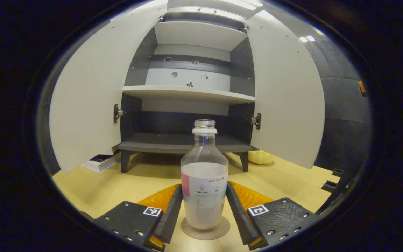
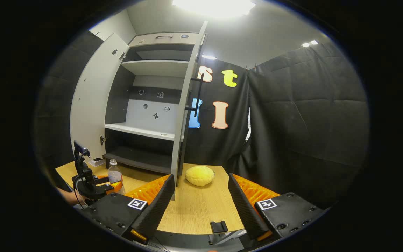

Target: Grasp the bottle in the cabinet with the left hand and place it on the coaster, then close the right door with the right hand and the left door with the left hand.

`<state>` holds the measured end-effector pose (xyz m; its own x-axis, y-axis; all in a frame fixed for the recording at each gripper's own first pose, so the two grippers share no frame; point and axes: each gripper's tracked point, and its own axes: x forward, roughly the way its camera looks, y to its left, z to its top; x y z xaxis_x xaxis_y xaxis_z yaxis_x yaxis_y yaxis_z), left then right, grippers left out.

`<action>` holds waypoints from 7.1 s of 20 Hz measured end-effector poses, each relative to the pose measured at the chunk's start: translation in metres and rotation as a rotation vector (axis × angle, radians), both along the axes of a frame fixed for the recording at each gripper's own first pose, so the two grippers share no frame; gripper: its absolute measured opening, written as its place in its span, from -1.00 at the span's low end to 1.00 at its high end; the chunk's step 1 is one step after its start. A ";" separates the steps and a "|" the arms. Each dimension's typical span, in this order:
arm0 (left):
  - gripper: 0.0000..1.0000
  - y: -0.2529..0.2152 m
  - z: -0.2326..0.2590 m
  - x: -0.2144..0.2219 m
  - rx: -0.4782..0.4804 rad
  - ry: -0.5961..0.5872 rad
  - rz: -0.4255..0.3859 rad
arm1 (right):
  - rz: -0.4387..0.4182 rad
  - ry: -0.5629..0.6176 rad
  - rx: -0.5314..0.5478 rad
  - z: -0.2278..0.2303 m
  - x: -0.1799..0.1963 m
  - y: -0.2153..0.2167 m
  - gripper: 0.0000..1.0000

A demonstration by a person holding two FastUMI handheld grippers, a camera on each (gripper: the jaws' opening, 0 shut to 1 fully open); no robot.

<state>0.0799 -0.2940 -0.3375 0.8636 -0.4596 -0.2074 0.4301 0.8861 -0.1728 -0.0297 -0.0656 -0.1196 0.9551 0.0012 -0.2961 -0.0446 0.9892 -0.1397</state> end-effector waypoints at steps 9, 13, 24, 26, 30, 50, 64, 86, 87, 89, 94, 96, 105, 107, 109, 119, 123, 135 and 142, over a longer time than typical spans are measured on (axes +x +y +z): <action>0.48 0.005 -0.020 -0.022 0.021 0.035 0.016 | 0.016 0.010 0.010 -0.005 0.003 0.002 0.95; 0.49 0.006 -0.022 -0.029 0.047 0.052 0.025 | 0.034 0.008 0.007 -0.005 0.003 0.007 0.94; 0.63 0.003 0.054 -0.030 0.088 -0.019 0.013 | 0.036 -0.053 0.079 0.020 0.013 0.004 0.94; 0.63 0.008 0.078 -0.030 0.081 -0.040 0.033 | 0.032 -0.076 0.111 0.027 0.020 0.002 0.96; 0.63 0.027 0.139 -0.038 0.063 -0.087 0.077 | 0.024 -0.095 0.144 0.038 0.035 -0.004 0.95; 0.63 0.214 0.259 -0.042 0.063 -0.130 0.353 | -0.250 -0.194 0.216 0.089 0.191 -0.021 0.97; 0.64 0.291 0.262 0.001 0.034 -0.173 0.417 | -0.178 -0.219 0.207 0.096 0.182 0.034 0.73; 0.64 0.371 0.242 0.003 0.054 -0.148 0.487 | 0.038 -0.217 0.241 0.092 0.221 0.166 0.82; 0.64 0.375 0.243 0.003 0.056 -0.148 0.495 | 0.041 -0.215 0.237 0.092 0.222 0.171 0.82; 0.75 0.381 0.247 0.004 0.056 -0.147 0.504 | 0.044 -0.216 0.236 0.091 0.222 0.176 0.75; 0.75 0.396 0.269 0.027 0.091 -0.167 0.524 | 0.105 -0.199 0.243 0.083 0.205 0.188 0.93; 0.75 0.401 0.289 0.041 0.094 -0.189 0.530 | 0.118 -0.203 0.209 0.079 0.193 0.186 0.94; 0.63 0.399 0.366 0.095 0.035 -0.268 0.545 | 0.159 -0.206 0.110 0.068 0.152 0.167 0.94; 0.63 0.390 0.367 0.100 0.046 -0.277 0.538 | 0.156 -0.219 0.096 0.071 0.145 0.158 0.93; 0.63 0.374 0.363 0.098 0.047 -0.272 0.534 | 0.154 -0.230 0.063 0.072 0.140 0.148 0.94; 0.66 0.330 0.372 0.088 0.067 -0.313 0.517 | 0.166 -0.260 -0.001 0.079 0.114 0.122 0.92; 0.75 0.297 0.375 0.083 0.040 -0.319 0.461 | 0.161 -0.233 0.010 0.074 0.112 0.119 0.92; 0.75 0.216 0.376 0.083 0.011 -0.346 0.377 | 0.061 -0.207 -0.028 0.072 0.081 0.059 0.92; 0.61 0.145 0.360 0.113 0.027 -0.319 0.303 | -0.039 -0.194 -0.018 0.071 0.068 0.021 0.89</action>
<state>0.1927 -0.1491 0.0226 0.9813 -0.1741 0.0826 0.1784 0.9828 -0.0485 0.0381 -0.0446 -0.0485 0.9935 -0.0408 -0.1064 0.0234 0.9869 -0.1595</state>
